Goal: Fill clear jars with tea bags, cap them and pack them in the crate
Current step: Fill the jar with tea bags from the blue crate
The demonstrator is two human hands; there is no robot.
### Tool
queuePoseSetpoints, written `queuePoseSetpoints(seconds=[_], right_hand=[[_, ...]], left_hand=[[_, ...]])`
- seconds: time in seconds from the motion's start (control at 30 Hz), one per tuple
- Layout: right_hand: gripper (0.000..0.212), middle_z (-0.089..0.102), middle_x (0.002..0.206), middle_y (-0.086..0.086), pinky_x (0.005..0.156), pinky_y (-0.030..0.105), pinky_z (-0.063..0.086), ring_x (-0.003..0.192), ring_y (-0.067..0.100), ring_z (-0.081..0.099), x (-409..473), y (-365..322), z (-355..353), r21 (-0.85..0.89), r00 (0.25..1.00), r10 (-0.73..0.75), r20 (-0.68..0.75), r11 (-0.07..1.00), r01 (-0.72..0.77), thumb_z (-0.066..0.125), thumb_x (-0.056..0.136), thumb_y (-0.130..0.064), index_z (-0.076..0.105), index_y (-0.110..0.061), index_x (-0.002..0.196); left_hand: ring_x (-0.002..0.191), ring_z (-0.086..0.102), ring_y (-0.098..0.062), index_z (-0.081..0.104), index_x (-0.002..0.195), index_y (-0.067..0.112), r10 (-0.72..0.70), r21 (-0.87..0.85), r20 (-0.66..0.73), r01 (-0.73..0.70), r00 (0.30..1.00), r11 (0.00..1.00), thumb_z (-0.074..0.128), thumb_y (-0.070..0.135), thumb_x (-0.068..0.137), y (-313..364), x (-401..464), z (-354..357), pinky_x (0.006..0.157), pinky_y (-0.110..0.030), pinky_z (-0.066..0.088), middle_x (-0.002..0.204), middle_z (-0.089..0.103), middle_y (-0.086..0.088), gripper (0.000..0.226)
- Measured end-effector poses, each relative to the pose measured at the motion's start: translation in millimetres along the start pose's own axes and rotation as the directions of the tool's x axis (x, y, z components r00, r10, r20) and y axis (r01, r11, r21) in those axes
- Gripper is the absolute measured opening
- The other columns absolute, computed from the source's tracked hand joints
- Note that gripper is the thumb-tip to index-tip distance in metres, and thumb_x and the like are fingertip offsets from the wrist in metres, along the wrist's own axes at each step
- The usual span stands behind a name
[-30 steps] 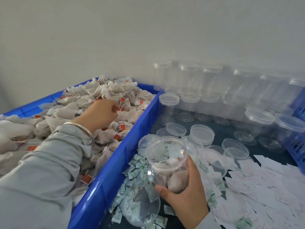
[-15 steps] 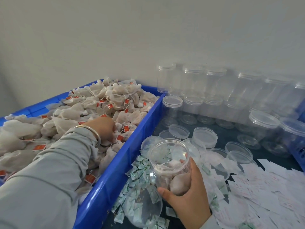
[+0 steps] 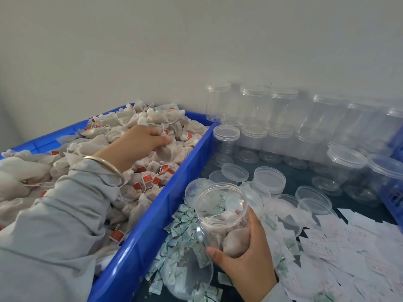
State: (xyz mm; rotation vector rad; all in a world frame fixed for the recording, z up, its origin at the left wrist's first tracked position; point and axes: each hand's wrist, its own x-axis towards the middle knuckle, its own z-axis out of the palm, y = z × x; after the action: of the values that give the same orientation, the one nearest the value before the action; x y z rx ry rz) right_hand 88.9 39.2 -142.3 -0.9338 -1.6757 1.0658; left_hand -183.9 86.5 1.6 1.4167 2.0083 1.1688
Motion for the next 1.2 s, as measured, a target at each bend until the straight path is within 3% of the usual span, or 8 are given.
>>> queuePoseSetpoints(seconds=[0.13,0.23,0.33,0.53,0.67,0.87,1.07,1.2], right_hand=[[0.104,0.047,0.132,-0.013,0.087,-0.002,0.034,0.117,-0.014,0.043,0.1,-1.6,-0.4,0.004,1.0,0.012,0.012,1.0,-0.012,0.091,0.048,-0.025,0.033,-0.046,0.132],[0.107,0.047,0.133,-0.013,0.095,0.003,0.034,0.122,-0.008,0.043,0.4,-2.2,-0.4,-0.002,1.0,0.022,0.019,1.0,-0.022,0.086,0.046,-0.035,0.031,-0.042,0.137],[0.109,0.046,0.133,-0.017,0.093,0.0,0.033,0.122,-0.008,0.042,0.8,-2.0,-0.4,-0.013,1.0,0.016,0.016,1.0,-0.016,0.085,0.046,-0.038,0.03,-0.04,0.139],[0.111,0.044,0.135,-0.018,0.103,0.02,0.035,0.127,-0.003,0.041,1.7,-3.6,0.5,-0.032,1.0,-0.005,0.011,0.999,0.006,0.083,0.046,-0.048,0.029,-0.036,0.142],[0.111,0.046,0.135,-0.016,0.094,0.004,0.035,0.124,-0.007,0.042,0.9,-3.7,0.7,0.004,1.0,0.02,-0.006,1.0,-0.02,0.083,0.043,-0.047,0.03,-0.038,0.14],[0.109,0.05,0.132,-0.016,0.1,0.016,0.038,0.124,-0.003,0.045,-0.1,-5.8,0.6,0.038,1.0,-0.008,-0.009,0.999,0.008,0.085,0.043,-0.042,0.033,-0.038,0.139],[0.083,0.054,0.123,-0.03,0.084,0.001,0.04,0.114,-0.009,0.052,3.6,-22.0,-3.1,0.101,0.971,-0.188,-0.147,0.974,0.203,0.081,0.057,-0.033,0.039,-0.059,0.124],[0.088,0.054,0.122,-0.03,0.084,0.002,0.041,0.113,-0.007,0.054,8.6,-25.3,-8.1,0.113,0.977,-0.16,-0.14,0.978,0.176,0.08,0.056,-0.038,0.034,-0.051,0.13]], left_hand=[[0.063,0.051,-0.011,0.075,0.07,0.017,0.069,-0.451,0.24,0.048,0.968,0.891,0.066,0.023,0.082,22.5,-17.8,12.8,0.057,-0.021,0.043,0.068,0.066,0.001,0.016],[0.076,0.054,-0.016,0.073,0.069,0.017,0.175,-0.573,0.391,0.09,0.903,0.814,0.066,0.026,0.068,33.2,-31.1,25.4,0.072,-0.029,0.046,0.076,0.067,-0.002,0.011],[0.07,0.056,-0.012,0.073,0.07,0.019,0.293,-0.614,0.494,0.091,0.819,0.784,0.065,0.021,0.068,39.5,-42.5,37.0,0.066,-0.021,0.052,0.075,0.065,0.0,0.009],[0.069,0.061,-0.006,0.071,0.08,0.021,0.357,-0.488,0.641,0.002,0.68,0.873,0.067,0.016,0.076,39.7,-51.7,51.7,0.066,-0.018,0.052,0.077,0.068,0.004,0.007],[0.079,0.067,-0.009,0.064,0.091,0.015,0.368,-0.409,0.578,-0.131,0.729,0.903,0.066,0.005,0.079,36.1,-50.4,55.3,0.066,-0.018,0.052,0.089,0.073,0.002,0.016],[0.088,0.066,-0.003,0.065,0.096,0.025,0.331,-0.372,0.512,-0.143,0.793,0.917,0.074,0.031,0.067,36.4,-48.9,55.1,0.079,-0.021,0.054,0.095,0.073,0.01,0.031],[0.129,0.042,0.002,0.037,0.138,0.028,0.325,-0.273,0.788,-0.176,0.523,0.946,0.082,0.049,0.055,37.5,-67.7,74.5,0.104,-0.02,0.04,0.138,0.047,0.013,0.097],[0.127,0.045,0.001,0.039,0.134,0.031,0.345,-0.252,0.671,-0.235,0.656,0.939,0.083,0.063,0.041,40.5,-76.6,91.6,0.109,-0.031,0.038,0.133,0.049,0.012,0.108]])
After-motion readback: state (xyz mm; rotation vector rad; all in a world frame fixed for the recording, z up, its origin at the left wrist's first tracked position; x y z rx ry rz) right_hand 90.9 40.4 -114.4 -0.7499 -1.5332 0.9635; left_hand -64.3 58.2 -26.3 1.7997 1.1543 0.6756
